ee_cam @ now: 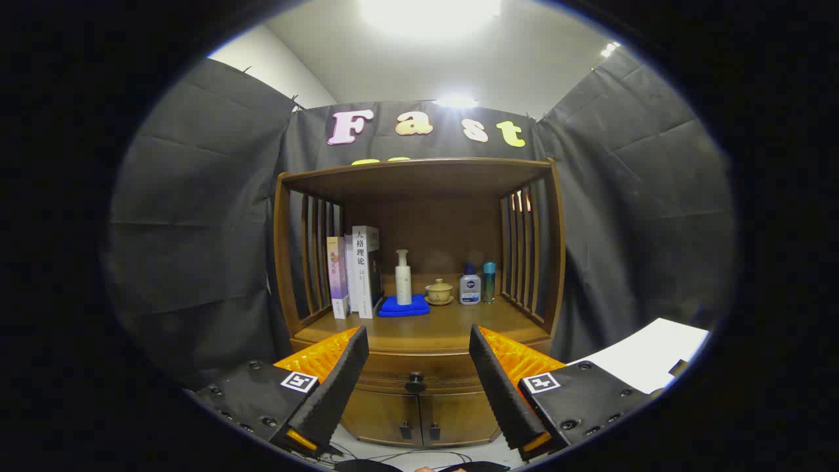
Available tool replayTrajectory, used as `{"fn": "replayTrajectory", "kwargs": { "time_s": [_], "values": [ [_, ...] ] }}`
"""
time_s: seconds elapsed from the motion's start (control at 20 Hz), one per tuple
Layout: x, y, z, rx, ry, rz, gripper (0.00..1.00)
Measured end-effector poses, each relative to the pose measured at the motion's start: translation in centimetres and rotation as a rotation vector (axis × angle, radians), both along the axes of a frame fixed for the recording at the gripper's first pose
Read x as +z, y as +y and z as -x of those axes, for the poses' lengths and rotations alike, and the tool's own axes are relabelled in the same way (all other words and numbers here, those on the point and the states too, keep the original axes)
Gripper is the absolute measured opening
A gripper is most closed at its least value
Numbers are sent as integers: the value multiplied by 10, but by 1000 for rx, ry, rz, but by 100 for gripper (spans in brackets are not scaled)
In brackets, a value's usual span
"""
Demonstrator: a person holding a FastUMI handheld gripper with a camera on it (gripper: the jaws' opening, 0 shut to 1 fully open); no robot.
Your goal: Pull open the drawer, take out the items inside it, and place them on the countertop above the cabinet.
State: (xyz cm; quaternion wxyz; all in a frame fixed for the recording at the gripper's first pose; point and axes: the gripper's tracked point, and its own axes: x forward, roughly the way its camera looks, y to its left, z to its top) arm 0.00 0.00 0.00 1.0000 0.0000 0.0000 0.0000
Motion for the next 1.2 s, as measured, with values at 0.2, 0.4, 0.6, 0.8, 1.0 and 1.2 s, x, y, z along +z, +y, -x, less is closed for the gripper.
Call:
{"fn": "replayTrajectory", "kwargs": {
  "time_s": [0.2,0.4,0.6,0.8,1.0,1.2],
  "values": [
    [-2,1,-4,-3,6,-9,98],
    [-18,0,-15,-11,28,-14,98],
    [-40,-1,-32,-23,60,-12,98],
    [-58,-6,-44,-49,93,-18,98],
    [-71,-10,-52,-68,100,-26,98],
    [-87,-14,-62,-84,110,-7,98]
  ]
}}
